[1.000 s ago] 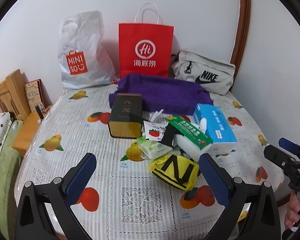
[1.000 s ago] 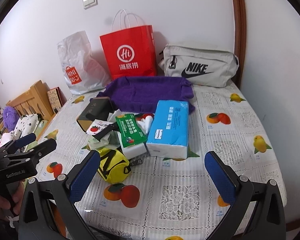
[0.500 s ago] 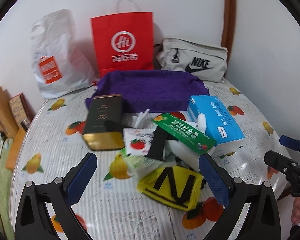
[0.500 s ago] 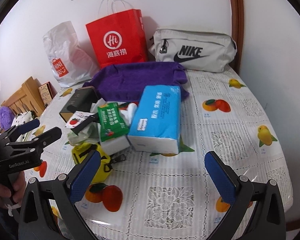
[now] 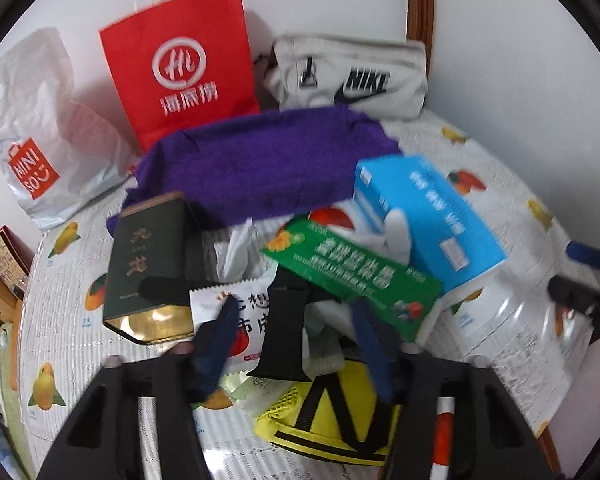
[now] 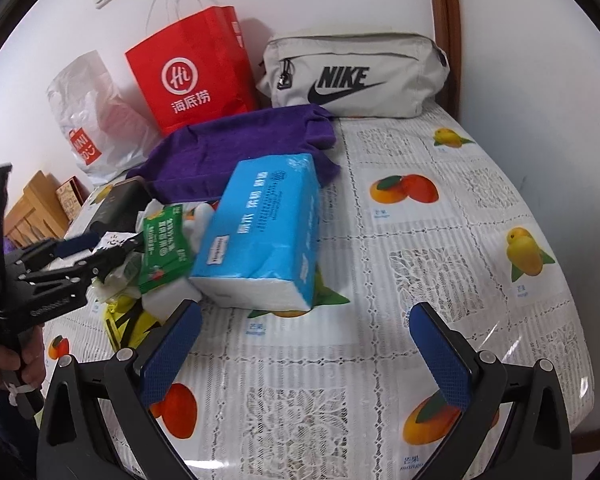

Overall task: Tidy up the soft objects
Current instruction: 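Reach the right tool down to the green snack packet and grasp it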

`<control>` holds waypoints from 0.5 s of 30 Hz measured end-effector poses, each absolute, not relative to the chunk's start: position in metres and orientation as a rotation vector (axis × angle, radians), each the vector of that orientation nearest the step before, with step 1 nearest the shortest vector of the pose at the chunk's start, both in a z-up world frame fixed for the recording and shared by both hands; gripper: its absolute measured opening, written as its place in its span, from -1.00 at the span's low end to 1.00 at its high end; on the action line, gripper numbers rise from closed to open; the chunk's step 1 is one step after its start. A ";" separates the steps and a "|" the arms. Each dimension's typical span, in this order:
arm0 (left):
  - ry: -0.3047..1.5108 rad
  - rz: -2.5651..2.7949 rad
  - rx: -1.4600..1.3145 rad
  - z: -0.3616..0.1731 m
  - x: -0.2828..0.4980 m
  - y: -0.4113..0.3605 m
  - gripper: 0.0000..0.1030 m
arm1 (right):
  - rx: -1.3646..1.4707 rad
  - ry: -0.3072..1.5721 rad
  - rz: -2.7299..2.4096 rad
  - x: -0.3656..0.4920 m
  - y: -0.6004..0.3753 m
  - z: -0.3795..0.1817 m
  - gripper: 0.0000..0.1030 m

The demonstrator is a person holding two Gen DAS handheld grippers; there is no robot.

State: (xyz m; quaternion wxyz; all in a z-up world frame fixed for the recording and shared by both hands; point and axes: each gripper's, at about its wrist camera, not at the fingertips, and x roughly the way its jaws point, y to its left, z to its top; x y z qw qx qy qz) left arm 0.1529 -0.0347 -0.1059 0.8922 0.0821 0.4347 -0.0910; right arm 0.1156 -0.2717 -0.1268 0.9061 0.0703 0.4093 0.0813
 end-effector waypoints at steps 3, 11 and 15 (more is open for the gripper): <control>0.933 -0.189 0.154 -0.113 0.159 -0.029 -0.09 | 0.166 0.858 0.171 0.121 -0.276 -0.131 0.99; 0.972 -0.195 0.207 -0.123 0.167 -0.034 -0.13 | 0.187 0.889 0.189 0.135 -0.278 -0.140 0.99; 0.996 -0.208 0.208 -0.125 0.170 -0.035 -0.58 | 0.181 0.895 0.190 0.139 -0.276 -0.140 0.99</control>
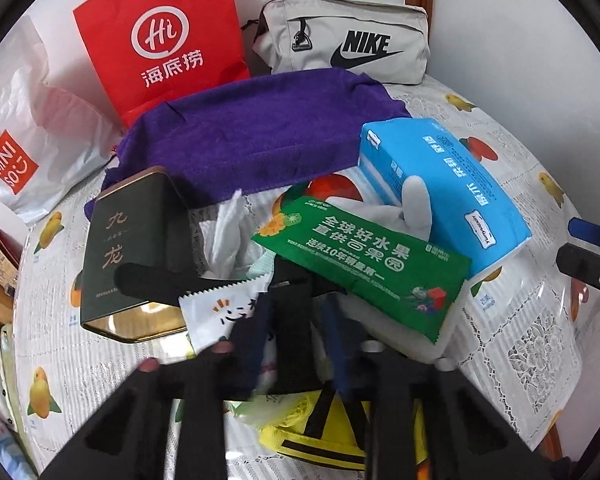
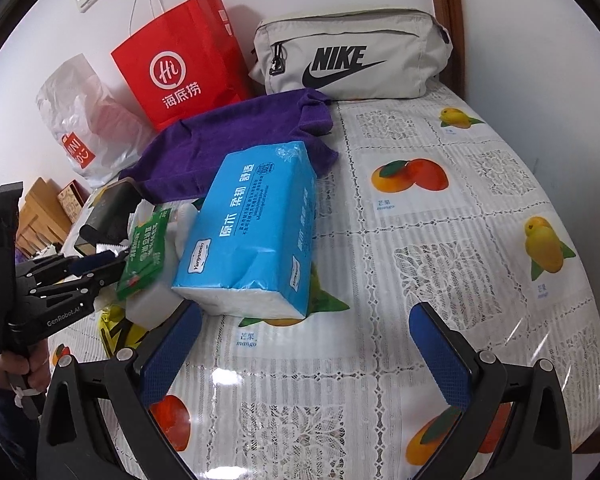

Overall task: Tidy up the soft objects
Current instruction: 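Reach the right tool down to the green snack packet and grasp it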

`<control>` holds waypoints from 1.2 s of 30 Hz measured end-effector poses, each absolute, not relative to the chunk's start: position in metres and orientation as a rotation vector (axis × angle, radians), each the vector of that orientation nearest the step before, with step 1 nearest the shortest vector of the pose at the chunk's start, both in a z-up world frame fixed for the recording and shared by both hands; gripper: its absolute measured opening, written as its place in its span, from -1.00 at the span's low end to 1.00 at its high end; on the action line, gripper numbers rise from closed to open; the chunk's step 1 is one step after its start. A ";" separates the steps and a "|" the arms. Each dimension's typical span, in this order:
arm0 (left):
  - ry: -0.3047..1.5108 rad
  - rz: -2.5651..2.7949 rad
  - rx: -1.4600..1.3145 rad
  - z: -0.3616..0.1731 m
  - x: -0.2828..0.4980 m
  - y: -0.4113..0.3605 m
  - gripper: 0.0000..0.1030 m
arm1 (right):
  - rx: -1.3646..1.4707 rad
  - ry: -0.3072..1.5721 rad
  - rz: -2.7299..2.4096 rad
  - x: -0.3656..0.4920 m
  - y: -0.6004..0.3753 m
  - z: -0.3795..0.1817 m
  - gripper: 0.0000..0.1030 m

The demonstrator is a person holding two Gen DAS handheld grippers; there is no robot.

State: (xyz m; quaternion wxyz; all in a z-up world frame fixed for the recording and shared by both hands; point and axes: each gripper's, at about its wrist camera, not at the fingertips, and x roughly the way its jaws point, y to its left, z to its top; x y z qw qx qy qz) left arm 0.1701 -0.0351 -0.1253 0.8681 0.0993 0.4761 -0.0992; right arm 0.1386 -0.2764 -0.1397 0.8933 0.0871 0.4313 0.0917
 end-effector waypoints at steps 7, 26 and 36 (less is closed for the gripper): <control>1.010 -0.219 0.197 -0.125 0.171 -0.033 -0.58 | 0.191 0.907 0.194 0.146 -0.276 -0.141 0.99; 0.962 -0.230 0.034 -0.108 0.150 0.013 -0.64 | 0.093 0.868 0.284 0.155 -0.221 -0.112 0.99; 0.914 -0.201 -0.036 -0.094 0.144 0.049 -0.64 | -0.084 0.867 0.438 0.172 -0.144 -0.119 0.87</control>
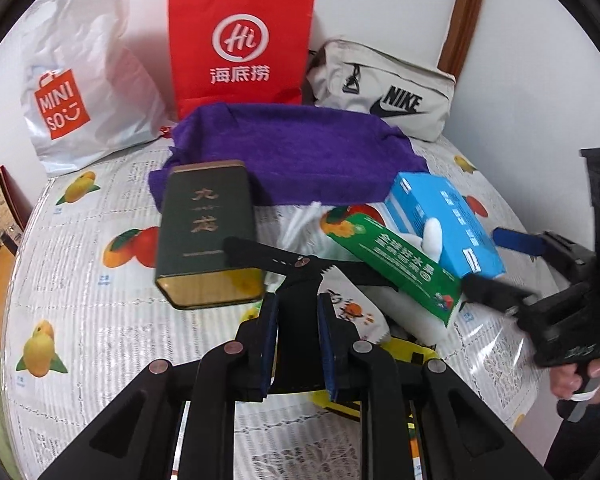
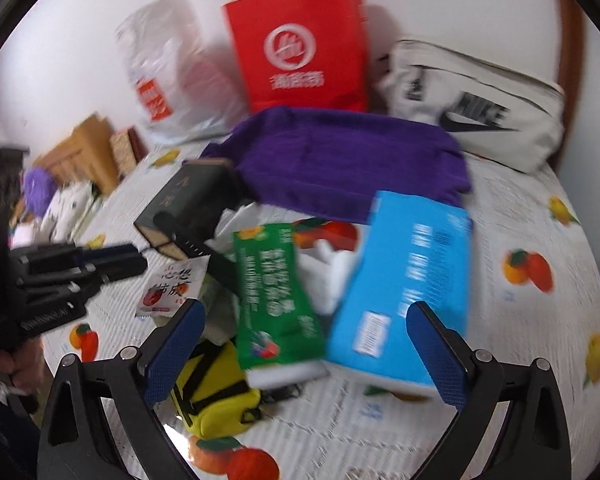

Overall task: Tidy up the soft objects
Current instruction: 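Reach the right tool down to the green snack packet and grasp it, then lift the green snack packet with the right tool toward the purple towel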

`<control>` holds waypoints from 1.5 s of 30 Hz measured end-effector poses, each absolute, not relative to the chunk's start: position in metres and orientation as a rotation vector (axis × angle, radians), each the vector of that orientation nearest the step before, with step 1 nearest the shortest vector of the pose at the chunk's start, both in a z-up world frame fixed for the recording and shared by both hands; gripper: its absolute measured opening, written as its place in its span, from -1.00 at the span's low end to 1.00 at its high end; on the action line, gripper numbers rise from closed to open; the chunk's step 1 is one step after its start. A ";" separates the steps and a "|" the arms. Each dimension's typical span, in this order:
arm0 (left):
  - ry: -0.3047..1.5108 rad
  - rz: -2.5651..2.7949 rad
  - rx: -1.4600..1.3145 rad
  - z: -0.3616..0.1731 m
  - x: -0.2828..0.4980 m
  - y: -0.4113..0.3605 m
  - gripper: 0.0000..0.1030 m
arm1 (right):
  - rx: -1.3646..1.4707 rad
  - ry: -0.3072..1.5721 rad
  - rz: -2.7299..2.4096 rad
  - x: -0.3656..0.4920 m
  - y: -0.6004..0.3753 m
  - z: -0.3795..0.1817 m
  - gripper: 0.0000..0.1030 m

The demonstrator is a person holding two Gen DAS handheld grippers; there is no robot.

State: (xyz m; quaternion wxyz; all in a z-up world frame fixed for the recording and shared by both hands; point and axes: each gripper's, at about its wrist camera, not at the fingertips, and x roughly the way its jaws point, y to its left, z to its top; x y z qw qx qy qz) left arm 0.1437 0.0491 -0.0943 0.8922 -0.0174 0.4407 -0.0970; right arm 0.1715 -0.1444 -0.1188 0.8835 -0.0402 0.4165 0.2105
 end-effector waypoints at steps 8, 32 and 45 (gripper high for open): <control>0.896 -0.198 -0.073 -0.091 0.146 0.066 -0.64 | -0.114 0.959 0.507 0.197 -0.117 -0.144 0.46; 0.888 -0.223 -0.100 -0.086 0.153 0.068 -0.64 | -0.129 1.057 0.533 0.183 -0.128 -0.148 0.03; 0.892 -0.215 -0.113 -0.086 0.145 0.069 -0.64 | -0.163 1.053 0.532 0.178 -0.117 -0.151 0.19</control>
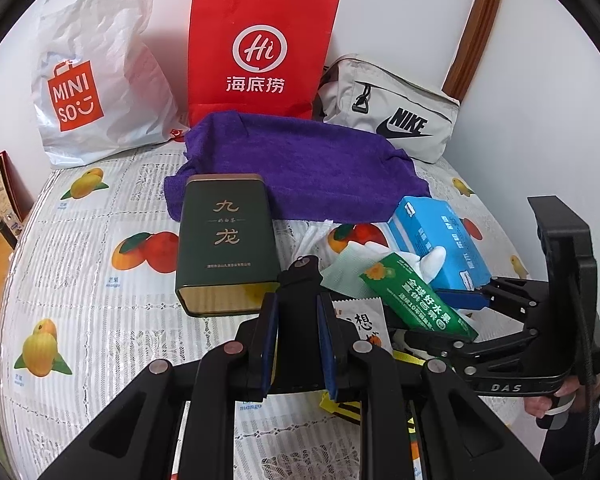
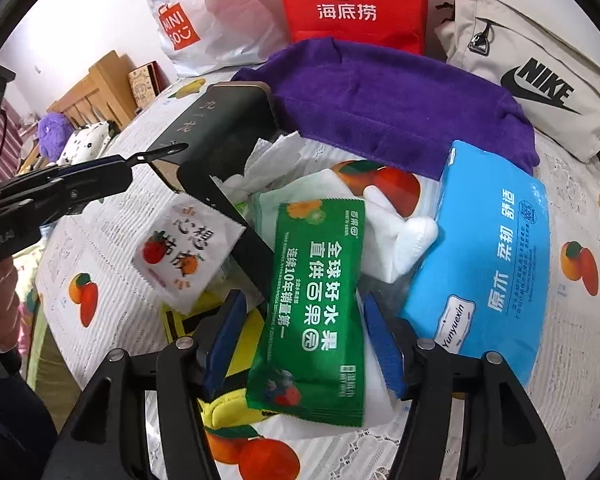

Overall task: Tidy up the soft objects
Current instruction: 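Lift the green snack packet with the right tool toward the purple towel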

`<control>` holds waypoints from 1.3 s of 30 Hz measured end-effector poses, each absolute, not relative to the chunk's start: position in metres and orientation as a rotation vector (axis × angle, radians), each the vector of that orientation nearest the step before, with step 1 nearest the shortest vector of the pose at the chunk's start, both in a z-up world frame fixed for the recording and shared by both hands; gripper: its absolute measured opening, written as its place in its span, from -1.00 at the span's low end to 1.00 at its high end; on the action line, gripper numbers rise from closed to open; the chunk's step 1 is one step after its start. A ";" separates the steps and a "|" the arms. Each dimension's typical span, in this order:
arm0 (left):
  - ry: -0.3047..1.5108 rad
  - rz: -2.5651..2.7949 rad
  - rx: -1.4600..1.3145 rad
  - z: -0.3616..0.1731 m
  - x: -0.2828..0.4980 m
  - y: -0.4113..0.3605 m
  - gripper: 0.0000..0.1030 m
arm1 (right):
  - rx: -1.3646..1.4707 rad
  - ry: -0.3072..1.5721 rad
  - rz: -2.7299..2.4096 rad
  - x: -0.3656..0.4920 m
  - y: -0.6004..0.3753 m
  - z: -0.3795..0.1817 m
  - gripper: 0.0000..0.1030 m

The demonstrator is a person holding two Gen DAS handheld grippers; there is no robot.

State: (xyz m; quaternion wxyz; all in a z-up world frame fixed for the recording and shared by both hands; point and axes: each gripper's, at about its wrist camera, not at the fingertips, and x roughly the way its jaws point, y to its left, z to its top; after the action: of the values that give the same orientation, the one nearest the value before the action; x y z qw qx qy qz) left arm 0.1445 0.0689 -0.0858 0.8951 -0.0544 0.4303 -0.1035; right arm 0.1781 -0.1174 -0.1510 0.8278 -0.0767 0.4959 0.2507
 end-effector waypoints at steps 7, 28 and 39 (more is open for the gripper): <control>0.890 -0.212 -0.118 -0.085 0.144 0.070 -0.64 | -0.156 1.044 0.510 0.177 -0.123 -0.148 -0.11; 0.879 -0.219 -0.128 -0.078 0.152 0.071 -0.64 | -0.123 0.977 0.503 0.181 -0.133 -0.124 -0.30; 0.865 -0.205 -0.129 -0.067 0.164 0.075 -0.64 | -0.090 0.915 0.490 0.192 -0.150 -0.098 -0.30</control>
State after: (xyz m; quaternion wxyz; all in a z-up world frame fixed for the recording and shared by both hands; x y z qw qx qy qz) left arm 0.1644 0.0746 -0.0668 0.9008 -0.0622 0.4181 -0.0990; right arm 0.1925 -0.1499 -0.0980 0.8674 -0.0430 0.4371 0.2340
